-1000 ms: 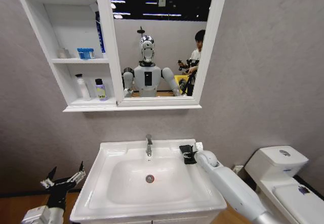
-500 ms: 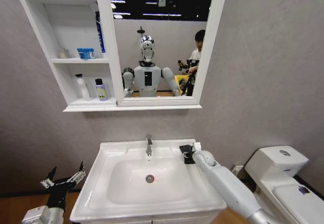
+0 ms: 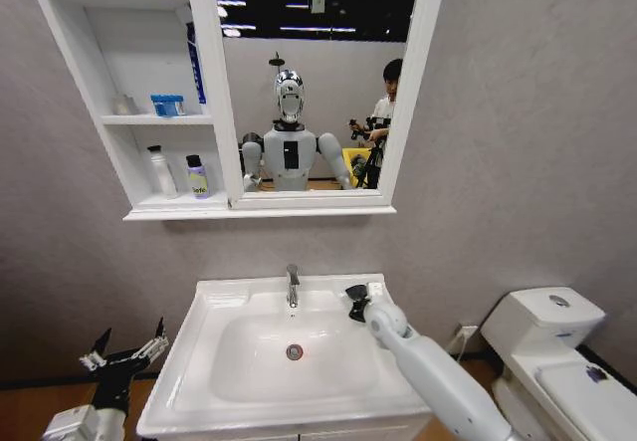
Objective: Move facial cleanser and shampoo from washbasin to cabinet, then wipe washbasin with towel.
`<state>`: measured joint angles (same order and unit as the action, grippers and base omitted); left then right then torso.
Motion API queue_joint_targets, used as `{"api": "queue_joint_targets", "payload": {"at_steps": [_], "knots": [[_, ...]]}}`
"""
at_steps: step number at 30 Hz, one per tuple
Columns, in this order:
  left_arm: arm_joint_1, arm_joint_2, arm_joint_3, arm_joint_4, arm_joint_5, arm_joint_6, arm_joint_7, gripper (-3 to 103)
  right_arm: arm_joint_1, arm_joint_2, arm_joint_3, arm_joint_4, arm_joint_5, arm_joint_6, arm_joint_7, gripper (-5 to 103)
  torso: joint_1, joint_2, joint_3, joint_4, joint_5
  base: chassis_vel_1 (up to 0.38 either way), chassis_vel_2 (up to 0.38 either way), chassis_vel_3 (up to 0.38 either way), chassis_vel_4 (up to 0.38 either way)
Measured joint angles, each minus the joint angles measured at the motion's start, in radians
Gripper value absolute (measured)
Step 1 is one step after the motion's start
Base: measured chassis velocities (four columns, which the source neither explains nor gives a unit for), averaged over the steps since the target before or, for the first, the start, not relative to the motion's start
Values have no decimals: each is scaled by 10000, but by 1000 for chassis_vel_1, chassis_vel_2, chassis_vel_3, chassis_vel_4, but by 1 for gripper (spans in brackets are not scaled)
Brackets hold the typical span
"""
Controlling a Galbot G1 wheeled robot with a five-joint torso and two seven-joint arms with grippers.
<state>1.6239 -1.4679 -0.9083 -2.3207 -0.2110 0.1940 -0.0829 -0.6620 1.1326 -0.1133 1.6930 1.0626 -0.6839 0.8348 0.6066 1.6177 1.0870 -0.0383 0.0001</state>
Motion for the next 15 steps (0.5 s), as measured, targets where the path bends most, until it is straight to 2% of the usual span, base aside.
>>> {"api": "queue_joint_targets", "payload": {"at_steps": [2,6,13,15], "knots": [[0,0,-1,0,1,0,0,100,-278,266,-151,149,121,48,277,6,0,0,0,1,-2,0,0,0,0],[0,0,0,0,0,0,0,100,-658,398,-141,96,3,75,309,6,0,0,0,0,-1,0,0,0,0],[0,0,0,0,0,0,0,100,-1550,269,275,-63,-555,190,-34,6,0,0,0,-3,-2,0,0,0,0],[0,0,0,0,0,0,0,100,-1817,346,469,-218,-898,309,-353,6,0,0,0,-4,-1,0,0,0,0]]}}
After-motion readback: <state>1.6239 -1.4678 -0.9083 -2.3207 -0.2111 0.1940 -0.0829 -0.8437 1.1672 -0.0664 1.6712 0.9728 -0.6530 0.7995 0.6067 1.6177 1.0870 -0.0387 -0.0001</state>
